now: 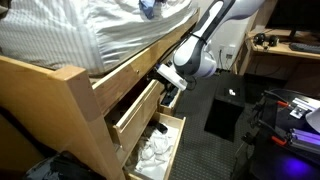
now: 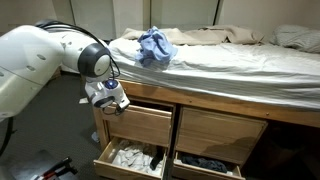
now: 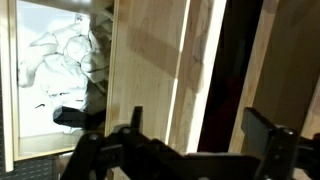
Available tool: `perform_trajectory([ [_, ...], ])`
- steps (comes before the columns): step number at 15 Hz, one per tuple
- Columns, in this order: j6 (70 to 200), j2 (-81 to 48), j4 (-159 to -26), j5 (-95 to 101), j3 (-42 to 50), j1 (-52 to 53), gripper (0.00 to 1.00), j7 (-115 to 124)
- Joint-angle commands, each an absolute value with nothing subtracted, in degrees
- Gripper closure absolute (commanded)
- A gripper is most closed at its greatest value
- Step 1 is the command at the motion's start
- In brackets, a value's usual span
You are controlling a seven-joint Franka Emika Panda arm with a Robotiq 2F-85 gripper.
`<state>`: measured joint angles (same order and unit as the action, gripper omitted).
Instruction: Open the left top drawer then put the blue shirt in and out of the drawer then close the top left drawer
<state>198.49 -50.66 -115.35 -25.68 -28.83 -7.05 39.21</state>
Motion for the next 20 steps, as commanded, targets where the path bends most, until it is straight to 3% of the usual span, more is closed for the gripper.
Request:
perform_trajectory([
  [1,198.3,-50.5,-115.2,-25.0,-28.3,-6.5,0.0,40.3],
  [8,197.9,-59.9,-102.3,-23.4,-24.5,-4.6,0.0,39.9],
  [9,197.9,-56.3,-107.2,-23.8,-25.6,-5.6,0.0,39.7],
  [20,190.6,-64.0,-95.5,-27.3,-18.8,-1.5,0.0,40.2],
])
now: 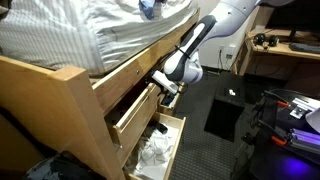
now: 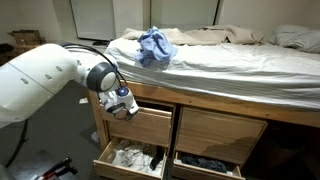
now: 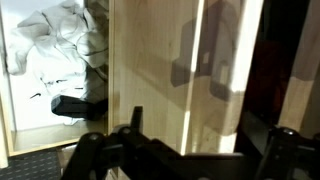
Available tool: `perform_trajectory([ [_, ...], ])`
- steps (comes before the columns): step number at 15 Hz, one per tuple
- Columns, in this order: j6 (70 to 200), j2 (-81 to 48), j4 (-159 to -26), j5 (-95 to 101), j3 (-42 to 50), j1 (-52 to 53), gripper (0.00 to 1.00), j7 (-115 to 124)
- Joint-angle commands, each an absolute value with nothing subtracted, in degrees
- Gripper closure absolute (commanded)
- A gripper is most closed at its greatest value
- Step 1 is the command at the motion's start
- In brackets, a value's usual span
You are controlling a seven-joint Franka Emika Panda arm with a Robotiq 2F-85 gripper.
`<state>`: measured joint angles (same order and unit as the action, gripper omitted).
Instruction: Open the left top drawer then put the blue shirt in and out of the drawer then close the top left drawer
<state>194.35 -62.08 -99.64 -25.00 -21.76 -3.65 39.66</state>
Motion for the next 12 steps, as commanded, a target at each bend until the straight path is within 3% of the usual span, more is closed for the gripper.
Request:
perform_trajectory([
  [1,188.8,-64.2,-94.6,-28.0,-17.8,-1.1,0.0,40.3],
  [7,178.5,-64.0,-90.3,-31.1,-13.7,1.4,0.0,42.9],
  [12,162.8,-59.6,-91.5,-30.4,-1.4,9.6,0.0,56.8],
])
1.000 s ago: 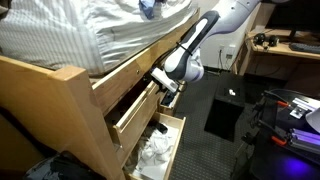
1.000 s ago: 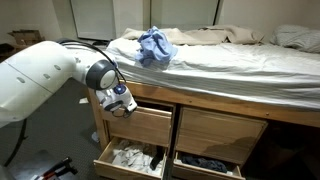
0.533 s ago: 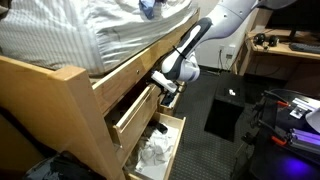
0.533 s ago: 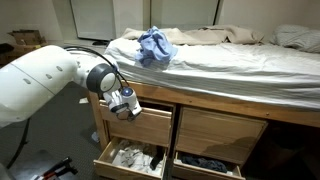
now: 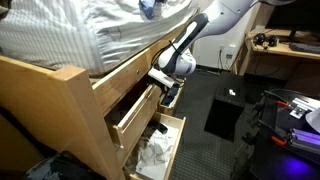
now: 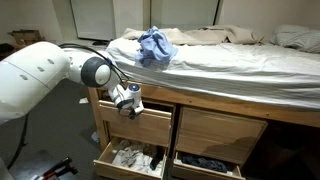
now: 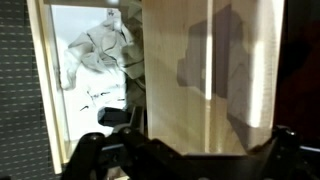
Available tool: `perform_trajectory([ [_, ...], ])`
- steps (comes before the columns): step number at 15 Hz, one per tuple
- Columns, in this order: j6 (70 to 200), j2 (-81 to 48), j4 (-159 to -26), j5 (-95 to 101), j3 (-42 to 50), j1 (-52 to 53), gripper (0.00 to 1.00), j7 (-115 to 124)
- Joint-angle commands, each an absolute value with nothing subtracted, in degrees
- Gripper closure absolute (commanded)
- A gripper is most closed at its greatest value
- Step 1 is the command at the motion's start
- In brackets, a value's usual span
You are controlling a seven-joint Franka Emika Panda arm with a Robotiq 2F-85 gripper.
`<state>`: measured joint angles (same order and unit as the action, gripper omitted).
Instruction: Open the left top drawer then put the blue shirt in and out of the drawer then close the top left drawer
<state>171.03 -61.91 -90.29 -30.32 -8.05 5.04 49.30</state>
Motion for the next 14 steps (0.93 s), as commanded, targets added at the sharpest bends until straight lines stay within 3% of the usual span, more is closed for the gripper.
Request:
perform_trajectory([
  [1,160.9,-59.0,-91.7,-29.1,2.0,12.4,0.0,61.4],
  [7,144.9,-55.5,-92.5,-17.7,10.8,20.4,0.0,83.3],
  [14,121.9,-52.4,-91.7,-9.0,7.7,20.0,0.0,98.8],
])
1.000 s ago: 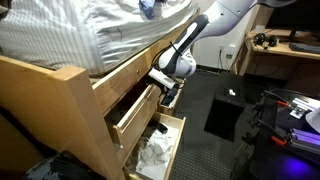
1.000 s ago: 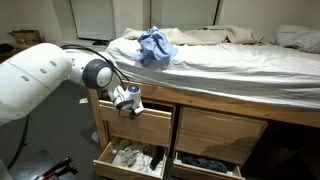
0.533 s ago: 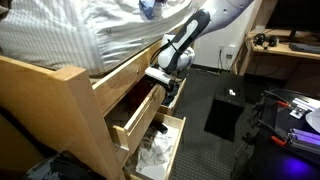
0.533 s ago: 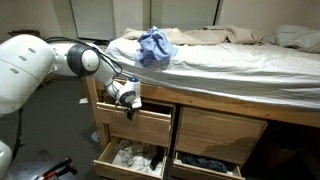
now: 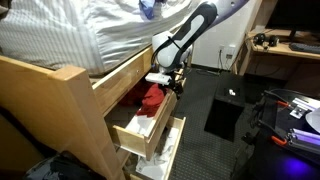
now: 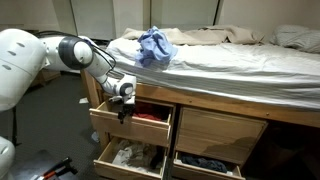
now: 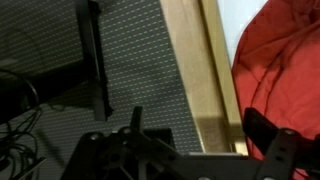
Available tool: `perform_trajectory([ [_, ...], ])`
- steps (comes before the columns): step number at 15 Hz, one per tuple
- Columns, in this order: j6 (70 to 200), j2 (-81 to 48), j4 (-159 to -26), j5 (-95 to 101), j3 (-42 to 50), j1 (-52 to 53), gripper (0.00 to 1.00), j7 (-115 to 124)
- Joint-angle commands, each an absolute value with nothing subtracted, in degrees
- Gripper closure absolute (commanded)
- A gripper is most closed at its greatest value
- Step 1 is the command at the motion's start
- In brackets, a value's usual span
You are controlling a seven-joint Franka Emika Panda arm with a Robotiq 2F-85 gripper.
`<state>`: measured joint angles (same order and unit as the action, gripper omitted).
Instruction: Open the left top drawer then put the blue shirt in and out of the drawer then close the top left drawer
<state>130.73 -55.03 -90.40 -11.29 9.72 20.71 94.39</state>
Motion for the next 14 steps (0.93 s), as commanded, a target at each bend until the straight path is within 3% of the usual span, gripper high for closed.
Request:
perform_trajectory([
  [1,118.0,-52.3,-91.0,-8.6,7.0,19.5,0.0,100.0],
  [4,105.4,-52.4,-88.2,-9.0,4.5,17.8,0.0,101.5],
  [5,107.5,-46.1,-100.4,-9.3,4.3,17.3,0.0,99.8],
  [8,102.4,-42.3,-105.7,-9.1,4.2,15.7,0.0,99.4],
  [9,105.8,-48.9,-96.8,-8.5,3.9,16.6,0.0,100.9],
  [14,103.1,-44.3,-103.5,-8.7,3.8,15.1,0.0,100.5],
])
